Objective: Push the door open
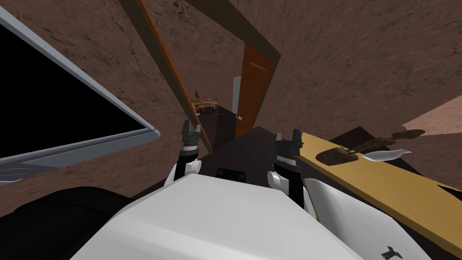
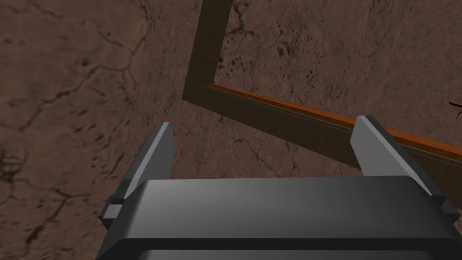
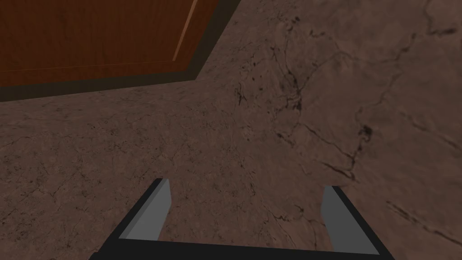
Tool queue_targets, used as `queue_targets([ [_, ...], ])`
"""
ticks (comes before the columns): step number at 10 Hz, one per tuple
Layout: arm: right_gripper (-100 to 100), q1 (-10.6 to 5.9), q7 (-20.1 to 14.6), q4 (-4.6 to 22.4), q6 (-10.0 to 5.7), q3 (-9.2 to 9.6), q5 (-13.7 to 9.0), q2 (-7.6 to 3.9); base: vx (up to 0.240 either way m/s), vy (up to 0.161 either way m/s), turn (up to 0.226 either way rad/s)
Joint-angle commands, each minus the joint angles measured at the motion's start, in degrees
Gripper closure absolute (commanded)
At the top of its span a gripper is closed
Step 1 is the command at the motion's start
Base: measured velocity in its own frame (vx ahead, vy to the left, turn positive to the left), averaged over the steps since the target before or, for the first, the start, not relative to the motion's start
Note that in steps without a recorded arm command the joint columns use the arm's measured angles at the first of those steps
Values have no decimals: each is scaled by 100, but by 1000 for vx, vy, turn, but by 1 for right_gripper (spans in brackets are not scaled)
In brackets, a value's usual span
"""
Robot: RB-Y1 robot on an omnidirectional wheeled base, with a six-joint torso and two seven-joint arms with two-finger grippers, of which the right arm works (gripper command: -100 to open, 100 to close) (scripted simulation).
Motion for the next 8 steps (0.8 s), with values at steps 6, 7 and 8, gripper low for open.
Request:
queue_targets([
  [6, -100, -178, 673, 591, -144, 155, 57, -207, 124, -35, 41],
  [7, -100, -218, 824, 723, -177, 190, 70, -244, 137, -55, 47],
  [8, -100, -238, 899, 789, -193, 207, 77, -262, 130, -40, 39],
])
